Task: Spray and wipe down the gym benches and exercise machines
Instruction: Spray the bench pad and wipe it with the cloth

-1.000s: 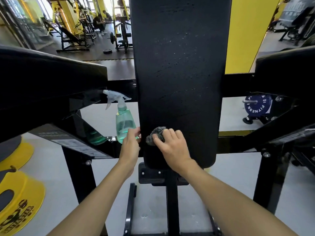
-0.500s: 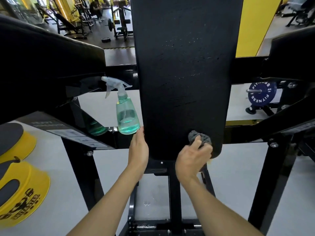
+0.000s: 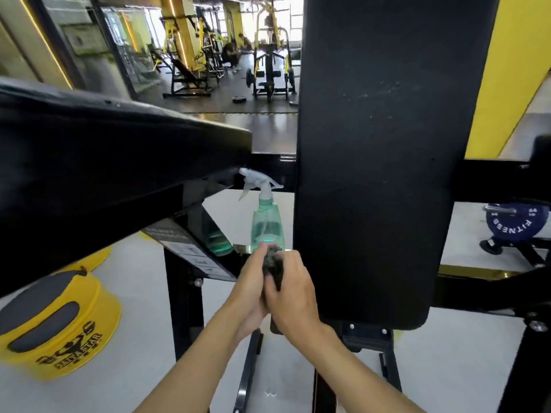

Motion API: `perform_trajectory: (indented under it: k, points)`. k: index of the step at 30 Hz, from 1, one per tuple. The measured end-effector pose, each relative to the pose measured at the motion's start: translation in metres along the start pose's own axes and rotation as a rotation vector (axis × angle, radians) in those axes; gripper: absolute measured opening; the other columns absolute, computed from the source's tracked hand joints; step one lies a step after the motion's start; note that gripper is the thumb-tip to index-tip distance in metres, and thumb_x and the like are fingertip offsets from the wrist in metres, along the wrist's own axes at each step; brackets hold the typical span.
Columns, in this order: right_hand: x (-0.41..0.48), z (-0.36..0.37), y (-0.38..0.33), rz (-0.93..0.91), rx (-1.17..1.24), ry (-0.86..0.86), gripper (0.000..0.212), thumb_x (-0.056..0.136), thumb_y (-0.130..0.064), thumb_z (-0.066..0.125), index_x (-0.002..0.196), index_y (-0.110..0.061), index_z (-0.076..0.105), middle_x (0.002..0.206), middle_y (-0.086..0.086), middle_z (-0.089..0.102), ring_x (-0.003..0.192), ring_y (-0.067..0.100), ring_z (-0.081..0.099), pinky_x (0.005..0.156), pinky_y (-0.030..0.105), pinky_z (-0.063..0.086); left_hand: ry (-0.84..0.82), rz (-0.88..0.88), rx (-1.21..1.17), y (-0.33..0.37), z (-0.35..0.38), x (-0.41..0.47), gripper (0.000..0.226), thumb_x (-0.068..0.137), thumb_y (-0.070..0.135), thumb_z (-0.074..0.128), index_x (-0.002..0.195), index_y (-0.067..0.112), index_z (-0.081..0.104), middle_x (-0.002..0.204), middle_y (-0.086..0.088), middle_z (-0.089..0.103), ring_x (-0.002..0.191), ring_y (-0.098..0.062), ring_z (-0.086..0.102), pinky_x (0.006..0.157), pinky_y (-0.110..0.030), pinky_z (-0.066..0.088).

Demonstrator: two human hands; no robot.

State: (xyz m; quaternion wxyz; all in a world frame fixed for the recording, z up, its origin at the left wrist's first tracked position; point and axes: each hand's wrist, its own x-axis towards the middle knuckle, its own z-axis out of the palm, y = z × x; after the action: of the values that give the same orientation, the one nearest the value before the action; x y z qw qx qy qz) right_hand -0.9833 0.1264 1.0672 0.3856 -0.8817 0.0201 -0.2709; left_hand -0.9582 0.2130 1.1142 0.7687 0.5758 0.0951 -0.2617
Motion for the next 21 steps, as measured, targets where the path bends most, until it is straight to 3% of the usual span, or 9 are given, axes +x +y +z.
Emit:
perform_trajectory:
  k: [3, 6, 8, 11, 18, 20, 21]
  points:
    - [0.028, -0.020, -0.021, -0.100, 0.068, -0.036, 0.025, 0.099, -0.032, 0.045, 0.118, -0.021, 0.058, 0.111, -0.010, 0.058, 0.100, 0.007, 0.051, 0.091, 0.026, 0.043, 0.132, 0.111, -0.017, 0.021, 0.007, 0.008, 0.036, 0.104, 0.036, 0.045, 0.121, 0.013, 0.066, 0.115, -0.012, 0.073, 0.105, -0.026, 0.071, 0.071, -0.036, 0.058]
    - [0.065, -0.030, -0.041, 0.101, 0.243, -0.083, 0.021, 0.102, -0.023, 0.040, 0.118, -0.015, 0.052, 0.113, -0.001, 0.052, 0.094, 0.008, 0.053, 0.076, 0.020, 0.045, 0.193, 0.267, 0.094, 0.043, 0.013, 0.004, 0.023, 0.105, 0.026, 0.045, 0.113, 0.021, 0.065, 0.105, -0.004, 0.075, 0.095, -0.022, 0.072, 0.056, -0.031, 0.055]
    - [0.093, -0.026, -0.048, 0.277, 0.248, -0.127, 0.020, 0.100, -0.022, 0.043, 0.112, -0.008, 0.049, 0.115, 0.010, 0.053, 0.090, 0.016, 0.056, 0.066, 0.026, 0.045, 0.260, 0.339, 0.162, 0.053, 0.017, 0.002, 0.019, 0.105, 0.024, 0.046, 0.110, 0.025, 0.065, 0.102, 0.001, 0.074, 0.092, -0.018, 0.072, 0.060, -0.036, 0.060]
    - [0.127, -0.013, -0.052, 0.459, 0.238, -0.166, 0.037, 0.097, -0.023, 0.047, 0.127, -0.002, 0.043, 0.129, 0.016, 0.050, 0.113, 0.032, 0.055, 0.089, 0.044, 0.050, 0.334, 0.419, 0.274, 0.061, 0.020, 0.000, 0.017, 0.105, 0.026, 0.049, 0.110, 0.032, 0.063, 0.106, 0.003, 0.069, 0.095, -0.019, 0.069, 0.078, -0.048, 0.062]
    - [0.159, 0.002, -0.050, 0.719, 0.402, -0.137, 0.086, 0.088, -0.018, 0.063, 0.153, -0.008, 0.009, 0.129, 0.014, 0.055, 0.112, 0.035, 0.059, 0.094, 0.047, 0.052, 0.395, 0.463, 0.367, 0.067, 0.014, -0.009, 0.022, 0.104, 0.025, 0.049, 0.120, 0.036, 0.061, 0.113, 0.008, 0.064, 0.100, -0.016, 0.066, 0.079, -0.045, 0.063]
    - [0.158, 0.004, -0.048, 0.704, 0.376, -0.112, 0.080, 0.088, -0.017, 0.066, 0.151, -0.009, 0.017, 0.129, 0.013, 0.054, 0.112, 0.034, 0.059, 0.091, 0.044, 0.052, 0.399, 0.467, 0.386, 0.067, 0.012, -0.010, 0.021, 0.104, 0.024, 0.050, 0.119, 0.036, 0.060, 0.110, 0.011, 0.062, 0.098, -0.014, 0.065, 0.078, -0.042, 0.063]
    - [0.157, 0.006, -0.046, 0.677, 0.348, -0.102, 0.067, 0.089, -0.017, 0.066, 0.144, -0.009, 0.029, 0.126, 0.013, 0.055, 0.108, 0.032, 0.059, 0.087, 0.042, 0.053, 0.401, 0.468, 0.389, 0.067, 0.012, -0.011, 0.021, 0.104, 0.025, 0.050, 0.119, 0.036, 0.060, 0.109, 0.012, 0.061, 0.097, -0.013, 0.064, 0.077, -0.040, 0.063]
